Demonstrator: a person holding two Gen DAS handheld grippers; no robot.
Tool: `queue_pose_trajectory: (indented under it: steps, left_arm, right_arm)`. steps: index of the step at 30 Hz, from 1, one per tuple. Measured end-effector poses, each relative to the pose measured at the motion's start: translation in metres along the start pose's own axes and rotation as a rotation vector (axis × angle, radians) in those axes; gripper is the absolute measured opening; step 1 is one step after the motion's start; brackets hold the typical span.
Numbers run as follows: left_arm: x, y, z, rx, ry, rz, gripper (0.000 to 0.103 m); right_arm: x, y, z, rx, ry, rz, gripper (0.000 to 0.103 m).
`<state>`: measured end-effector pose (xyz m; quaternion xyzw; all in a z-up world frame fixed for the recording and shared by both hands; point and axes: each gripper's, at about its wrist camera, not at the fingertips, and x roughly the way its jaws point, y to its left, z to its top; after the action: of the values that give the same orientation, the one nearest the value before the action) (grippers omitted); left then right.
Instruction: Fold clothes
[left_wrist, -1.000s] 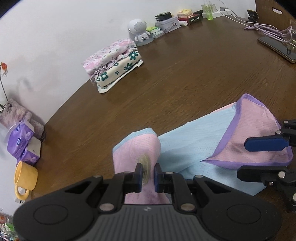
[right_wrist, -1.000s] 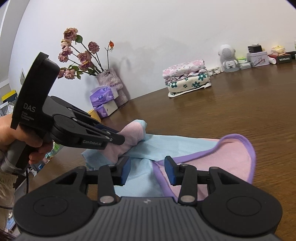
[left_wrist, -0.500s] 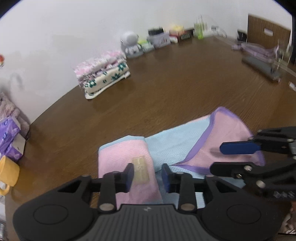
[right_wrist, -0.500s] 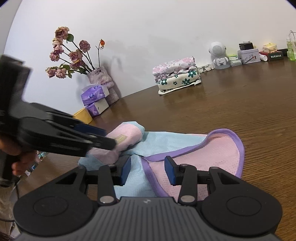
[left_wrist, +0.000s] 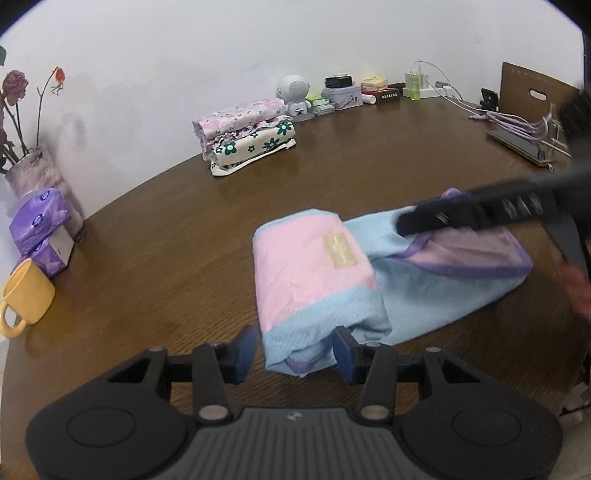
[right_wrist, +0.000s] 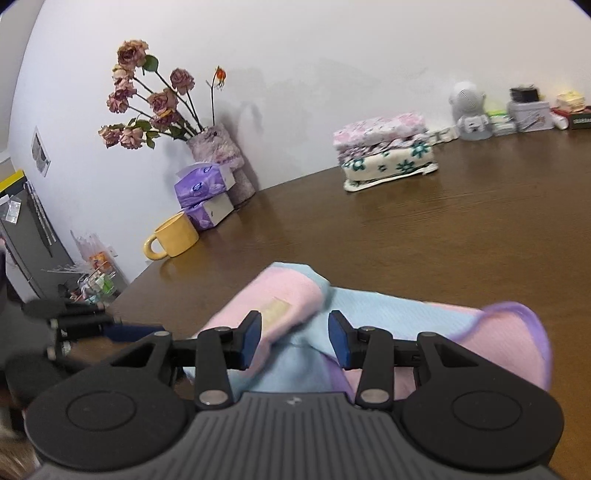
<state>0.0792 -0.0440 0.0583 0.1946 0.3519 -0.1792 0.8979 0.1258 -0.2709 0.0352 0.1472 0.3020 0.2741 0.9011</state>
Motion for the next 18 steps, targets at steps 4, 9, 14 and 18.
queue_pose_trajectory:
  steps: [4,9,14,18]
  left_arm:
    - [0.011,0.0,-0.008,0.041,-0.028,0.008,0.044]
    - [0.018,-0.004,-0.015,0.115,-0.093,0.014,0.041]
    - [0.019,-0.01,-0.02,0.201,-0.128,-0.005,0.015]
    - [0.016,-0.019,-0.024,0.283,-0.16,0.007,0.01]
  right_arm:
    - [0.032,-0.009,0.016,0.09,0.059,-0.026,0.041]
    - [0.061,-0.021,0.019,0.206,0.113,-0.037,0.041]
    - [0.071,-0.022,0.016,0.256,0.104,-0.025,0.023]
    - [0.066,-0.021,0.014,0.244,0.096,-0.063,0.019]
